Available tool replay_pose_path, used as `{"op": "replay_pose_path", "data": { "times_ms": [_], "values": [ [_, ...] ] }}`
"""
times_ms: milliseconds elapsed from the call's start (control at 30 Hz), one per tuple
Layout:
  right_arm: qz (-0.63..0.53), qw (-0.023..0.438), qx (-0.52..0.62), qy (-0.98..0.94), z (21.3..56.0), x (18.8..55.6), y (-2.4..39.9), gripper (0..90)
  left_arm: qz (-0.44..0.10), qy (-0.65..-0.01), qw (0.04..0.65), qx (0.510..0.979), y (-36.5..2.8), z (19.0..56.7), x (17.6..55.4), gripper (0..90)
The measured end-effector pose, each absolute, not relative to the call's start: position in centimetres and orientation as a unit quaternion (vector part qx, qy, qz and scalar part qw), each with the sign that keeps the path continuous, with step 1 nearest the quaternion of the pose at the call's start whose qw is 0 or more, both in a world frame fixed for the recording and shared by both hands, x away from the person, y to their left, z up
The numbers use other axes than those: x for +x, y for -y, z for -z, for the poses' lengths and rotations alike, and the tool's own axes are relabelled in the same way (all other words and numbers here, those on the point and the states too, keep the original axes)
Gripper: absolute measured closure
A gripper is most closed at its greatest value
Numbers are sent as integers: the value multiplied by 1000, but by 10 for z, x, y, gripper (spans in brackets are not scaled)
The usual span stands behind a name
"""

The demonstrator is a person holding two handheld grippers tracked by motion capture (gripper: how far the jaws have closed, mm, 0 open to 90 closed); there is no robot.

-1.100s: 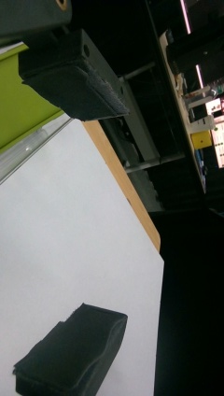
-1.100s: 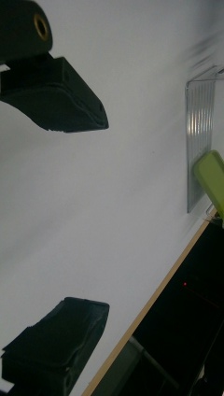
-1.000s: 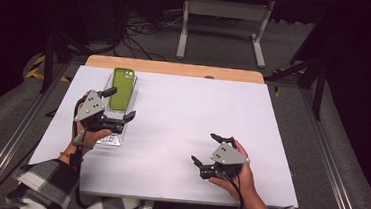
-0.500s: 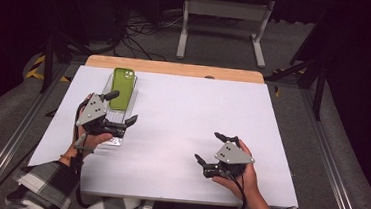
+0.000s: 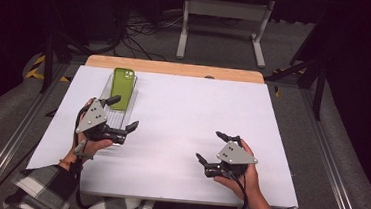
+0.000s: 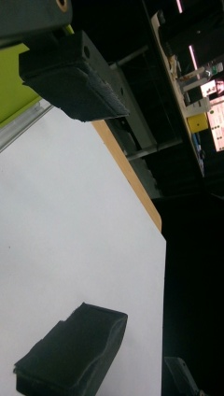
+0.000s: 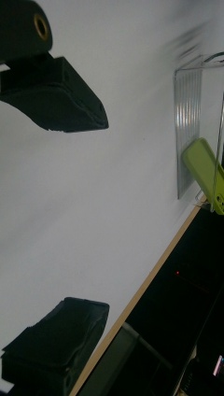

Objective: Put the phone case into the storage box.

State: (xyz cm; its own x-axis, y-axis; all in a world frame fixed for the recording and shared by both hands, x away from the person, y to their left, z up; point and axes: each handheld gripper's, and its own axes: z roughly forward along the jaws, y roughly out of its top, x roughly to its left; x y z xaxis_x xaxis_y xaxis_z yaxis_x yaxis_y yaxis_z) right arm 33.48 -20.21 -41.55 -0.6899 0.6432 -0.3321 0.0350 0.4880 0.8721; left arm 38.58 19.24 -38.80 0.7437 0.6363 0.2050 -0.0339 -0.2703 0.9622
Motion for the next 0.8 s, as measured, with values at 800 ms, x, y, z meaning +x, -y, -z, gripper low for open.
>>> {"op": "replay_pose_path", "data": {
  "times_ms": [800],
  "values": [
    [-462,347,222,-785,409,332,213,108,-290,-189,562,752,-191,400,367,52]
  ]
}}
